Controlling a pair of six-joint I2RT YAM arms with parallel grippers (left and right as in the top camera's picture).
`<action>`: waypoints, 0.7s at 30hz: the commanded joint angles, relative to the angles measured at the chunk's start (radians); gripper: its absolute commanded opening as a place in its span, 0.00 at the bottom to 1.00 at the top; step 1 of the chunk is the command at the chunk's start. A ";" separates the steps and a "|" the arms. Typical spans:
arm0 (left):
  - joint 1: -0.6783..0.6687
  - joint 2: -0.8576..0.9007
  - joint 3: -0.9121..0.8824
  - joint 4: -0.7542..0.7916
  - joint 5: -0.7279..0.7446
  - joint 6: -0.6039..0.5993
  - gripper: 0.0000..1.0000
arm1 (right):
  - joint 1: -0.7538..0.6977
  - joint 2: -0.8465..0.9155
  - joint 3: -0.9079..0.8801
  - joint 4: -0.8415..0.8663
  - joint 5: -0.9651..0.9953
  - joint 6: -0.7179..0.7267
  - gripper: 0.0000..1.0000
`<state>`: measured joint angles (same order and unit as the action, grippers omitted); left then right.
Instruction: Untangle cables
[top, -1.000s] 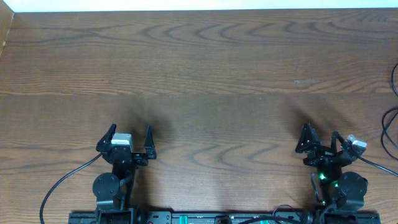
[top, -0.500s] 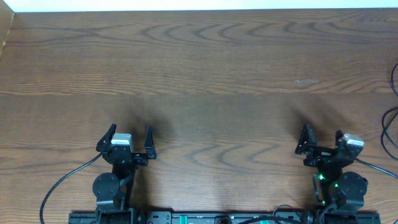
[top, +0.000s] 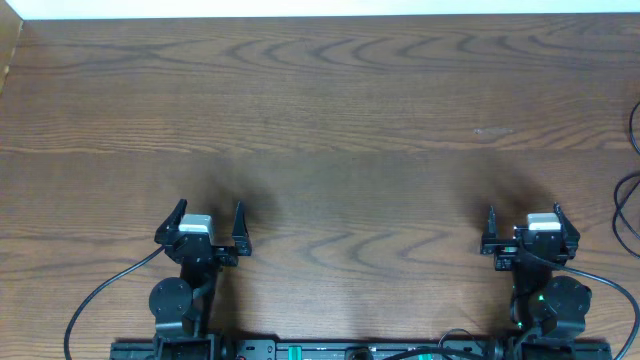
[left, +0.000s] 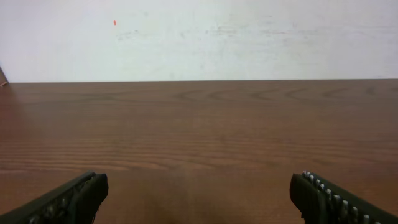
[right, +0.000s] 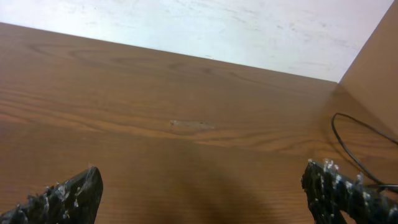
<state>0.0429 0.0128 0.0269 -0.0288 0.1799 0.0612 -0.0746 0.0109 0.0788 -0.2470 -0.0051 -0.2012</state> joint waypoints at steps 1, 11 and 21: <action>-0.004 -0.009 -0.023 -0.027 -0.006 0.017 0.99 | -0.002 -0.005 -0.003 0.000 0.013 -0.039 0.99; -0.004 -0.009 -0.023 -0.027 -0.006 0.017 0.99 | 0.005 -0.005 -0.003 0.000 0.013 -0.039 0.99; -0.004 -0.009 -0.023 -0.027 -0.006 0.017 0.99 | 0.013 -0.005 -0.003 0.000 0.013 -0.039 0.99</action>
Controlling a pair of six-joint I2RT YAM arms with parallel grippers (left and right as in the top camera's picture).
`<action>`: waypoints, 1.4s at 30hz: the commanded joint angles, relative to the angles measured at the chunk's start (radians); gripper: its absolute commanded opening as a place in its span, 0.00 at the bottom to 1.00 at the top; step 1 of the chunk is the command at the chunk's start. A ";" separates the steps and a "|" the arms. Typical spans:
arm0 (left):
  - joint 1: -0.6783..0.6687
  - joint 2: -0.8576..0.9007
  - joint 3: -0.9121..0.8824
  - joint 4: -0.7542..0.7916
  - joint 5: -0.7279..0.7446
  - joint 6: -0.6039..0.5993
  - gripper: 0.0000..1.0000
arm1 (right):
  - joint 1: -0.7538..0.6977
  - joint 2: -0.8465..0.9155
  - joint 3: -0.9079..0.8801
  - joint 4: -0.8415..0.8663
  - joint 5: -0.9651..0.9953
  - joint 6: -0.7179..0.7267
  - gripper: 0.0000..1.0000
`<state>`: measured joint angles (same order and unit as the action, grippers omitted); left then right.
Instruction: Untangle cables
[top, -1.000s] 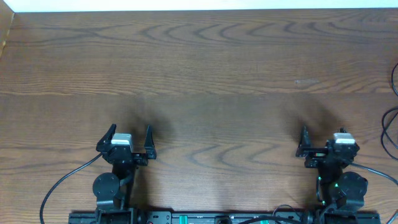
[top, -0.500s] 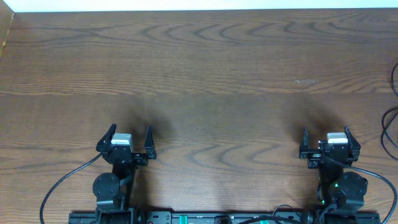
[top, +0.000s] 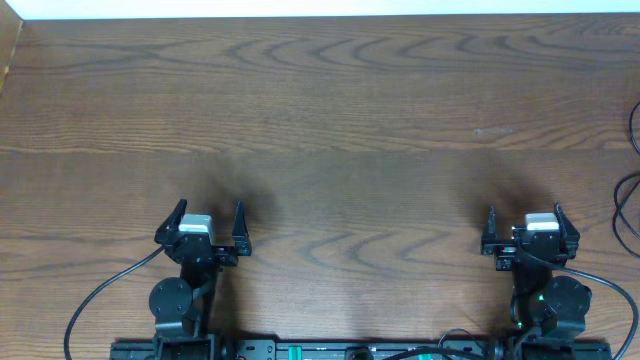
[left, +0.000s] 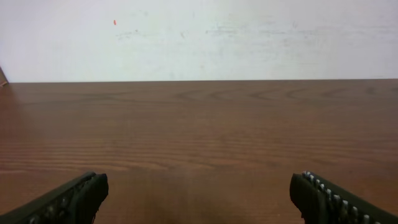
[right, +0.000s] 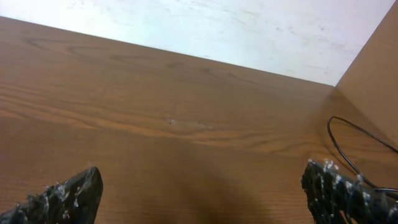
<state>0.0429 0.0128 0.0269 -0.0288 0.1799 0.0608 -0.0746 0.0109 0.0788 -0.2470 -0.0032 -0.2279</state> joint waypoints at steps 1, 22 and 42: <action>-0.004 -0.009 -0.023 -0.027 -0.006 0.017 0.99 | 0.024 -0.006 -0.003 0.000 0.012 -0.013 0.99; -0.004 -0.009 -0.023 -0.027 -0.006 0.017 0.99 | 0.139 -0.005 -0.003 0.000 0.012 -0.013 0.99; -0.004 -0.009 -0.023 -0.027 -0.006 0.017 0.99 | 0.139 -0.005 -0.003 0.000 0.012 -0.013 0.99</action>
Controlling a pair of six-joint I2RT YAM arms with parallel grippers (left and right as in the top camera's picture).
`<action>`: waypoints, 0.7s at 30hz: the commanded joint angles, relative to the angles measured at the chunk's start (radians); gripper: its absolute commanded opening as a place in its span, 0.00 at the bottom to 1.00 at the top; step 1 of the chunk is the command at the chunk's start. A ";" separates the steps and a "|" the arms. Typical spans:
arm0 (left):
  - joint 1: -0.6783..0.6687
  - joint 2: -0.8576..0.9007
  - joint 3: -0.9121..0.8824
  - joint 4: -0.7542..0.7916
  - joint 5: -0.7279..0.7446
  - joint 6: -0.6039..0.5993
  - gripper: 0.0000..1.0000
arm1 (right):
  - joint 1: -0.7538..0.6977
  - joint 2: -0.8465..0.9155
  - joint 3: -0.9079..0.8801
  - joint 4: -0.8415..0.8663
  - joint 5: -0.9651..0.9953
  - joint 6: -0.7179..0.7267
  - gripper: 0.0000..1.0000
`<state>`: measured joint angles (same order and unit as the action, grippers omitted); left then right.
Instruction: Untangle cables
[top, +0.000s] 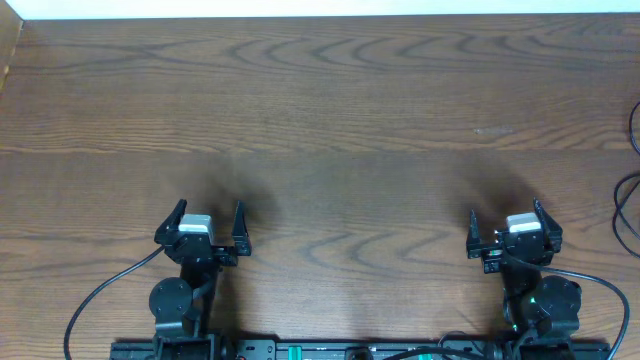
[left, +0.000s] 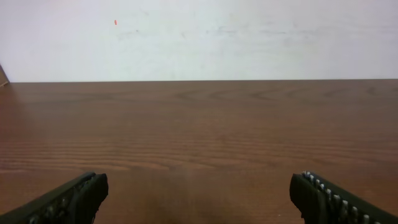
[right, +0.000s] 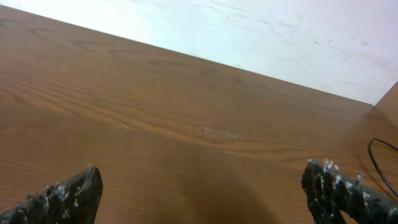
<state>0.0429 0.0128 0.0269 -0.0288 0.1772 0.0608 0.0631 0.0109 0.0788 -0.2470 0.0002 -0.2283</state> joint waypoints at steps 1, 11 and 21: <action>-0.004 -0.009 -0.023 -0.027 -0.003 0.017 0.99 | 0.001 -0.005 -0.003 0.000 0.008 -0.012 0.99; -0.004 -0.009 -0.023 -0.027 -0.003 0.017 0.99 | 0.001 -0.005 -0.003 0.000 0.013 -0.014 0.99; -0.004 -0.009 -0.023 -0.027 -0.003 0.017 0.99 | 0.002 -0.005 -0.003 -0.001 -0.006 0.114 0.99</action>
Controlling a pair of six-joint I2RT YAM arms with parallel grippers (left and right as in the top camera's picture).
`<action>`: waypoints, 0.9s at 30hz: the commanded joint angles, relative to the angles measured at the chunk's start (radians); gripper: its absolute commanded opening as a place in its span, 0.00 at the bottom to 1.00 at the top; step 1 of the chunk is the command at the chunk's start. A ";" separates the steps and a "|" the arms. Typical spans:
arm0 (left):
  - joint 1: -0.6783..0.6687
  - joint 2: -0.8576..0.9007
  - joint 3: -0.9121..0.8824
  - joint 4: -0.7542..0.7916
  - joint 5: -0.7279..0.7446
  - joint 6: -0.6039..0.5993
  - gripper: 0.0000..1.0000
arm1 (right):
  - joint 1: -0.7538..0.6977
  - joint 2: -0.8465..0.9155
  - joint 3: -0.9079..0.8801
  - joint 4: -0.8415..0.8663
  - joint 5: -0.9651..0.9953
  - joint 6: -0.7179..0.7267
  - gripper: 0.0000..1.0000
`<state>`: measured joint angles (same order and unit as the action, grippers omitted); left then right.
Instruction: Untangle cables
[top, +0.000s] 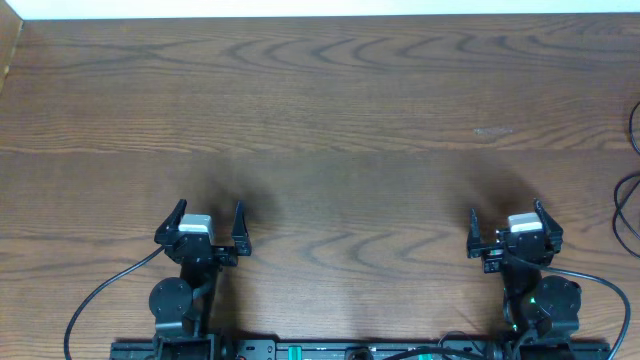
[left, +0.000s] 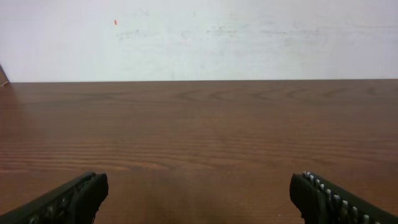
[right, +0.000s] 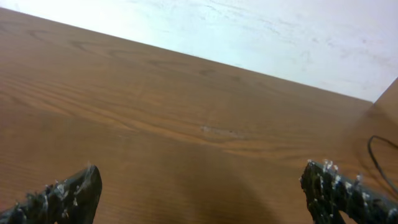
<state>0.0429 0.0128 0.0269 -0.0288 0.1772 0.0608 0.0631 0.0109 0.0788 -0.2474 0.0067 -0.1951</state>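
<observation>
A thin black cable (top: 624, 205) loops in at the table's right edge, mostly out of the overhead view; a short arc of it (right: 373, 158) shows at the right of the right wrist view. My left gripper (top: 208, 212) stands open near the front left, nothing between its fingers. My right gripper (top: 507, 215) stands open near the front right, well left of the cable, also with nothing in it. In the left wrist view the gripper (left: 199, 190) faces bare wood. The right wrist view shows the gripper (right: 202, 186) over bare wood too.
The brown wooden table (top: 330, 120) has a white wall (left: 199, 37) behind its far edge. A wooden side panel (right: 387, 99) stands at the right edge, and another (top: 8, 55) at the far left corner. The arms' black leads (top: 100, 295) trail off the front edge.
My right gripper has turned very slightly to the right, so a bit more of the cable shows at the edge of its view. The left arm has not moved.
Both grippers stood open near the front edge with the cable's loop in the right wrist view. The right gripper then swung left, away from the cable, which slid almost out of its view. It now points slightly back right. The left never moved.
</observation>
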 joint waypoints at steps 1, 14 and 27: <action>-0.004 -0.009 -0.023 -0.027 -0.003 0.017 0.99 | 0.002 -0.005 -0.003 0.000 -0.013 0.111 0.99; -0.004 -0.009 -0.023 -0.027 -0.003 0.017 0.99 | 0.002 -0.005 -0.003 0.000 -0.013 0.236 0.99; -0.004 -0.009 -0.023 -0.027 -0.003 0.017 0.99 | 0.002 -0.005 -0.003 0.000 -0.013 0.235 0.99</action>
<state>0.0429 0.0128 0.0269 -0.0288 0.1772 0.0608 0.0631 0.0109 0.0788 -0.2470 -0.0036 0.0235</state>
